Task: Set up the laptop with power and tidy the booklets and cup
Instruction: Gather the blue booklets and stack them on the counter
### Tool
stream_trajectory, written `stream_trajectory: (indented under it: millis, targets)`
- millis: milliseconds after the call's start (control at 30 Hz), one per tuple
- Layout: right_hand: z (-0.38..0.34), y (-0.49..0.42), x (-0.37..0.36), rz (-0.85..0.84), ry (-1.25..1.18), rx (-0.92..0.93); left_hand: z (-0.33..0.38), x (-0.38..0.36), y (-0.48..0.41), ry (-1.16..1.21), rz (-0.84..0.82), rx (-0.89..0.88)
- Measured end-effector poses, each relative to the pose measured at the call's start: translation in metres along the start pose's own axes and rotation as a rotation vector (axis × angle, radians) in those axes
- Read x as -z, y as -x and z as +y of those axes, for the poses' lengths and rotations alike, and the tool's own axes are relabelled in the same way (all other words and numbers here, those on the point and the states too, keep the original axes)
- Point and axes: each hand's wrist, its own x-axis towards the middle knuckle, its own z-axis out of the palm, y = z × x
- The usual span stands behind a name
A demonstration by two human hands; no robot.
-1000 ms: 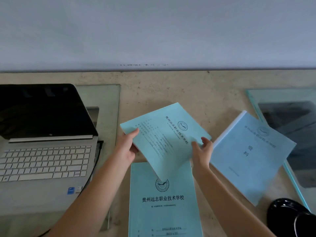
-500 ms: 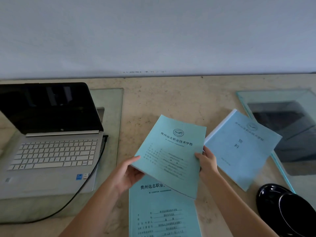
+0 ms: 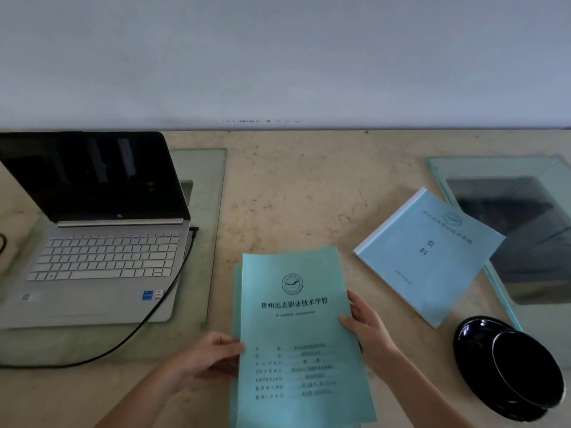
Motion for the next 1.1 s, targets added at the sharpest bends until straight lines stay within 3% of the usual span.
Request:
stream_trajectory:
  millis: [267,567,800,900,1100]
  targets:
    - [0.008,0.016,-0.003,0.004,0.27,0.047,-0.026,-0.006,0.003,-0.11,0.02,-0.001]
    - [0.001,0.004,0.001,0.097,0.671,0.135,-0.025,-0.003,-0.005,-0.597,0.124,-0.049]
    - [0.009,-0.003,0.004,0.099,0.963,0.13,-0.009,-0.001,-0.014,-0.877,0.096,0.003]
    - [0.008,-0.006,0.007,0.097,0.964,0.139,0.012,0.0,-0.016,-0.943,0.161,-0.053]
    - [-0.031,-0.015,0.047,0.41,0.558,0.116,0.093,-0.022,-0.035,-0.996,0.261,-0.338]
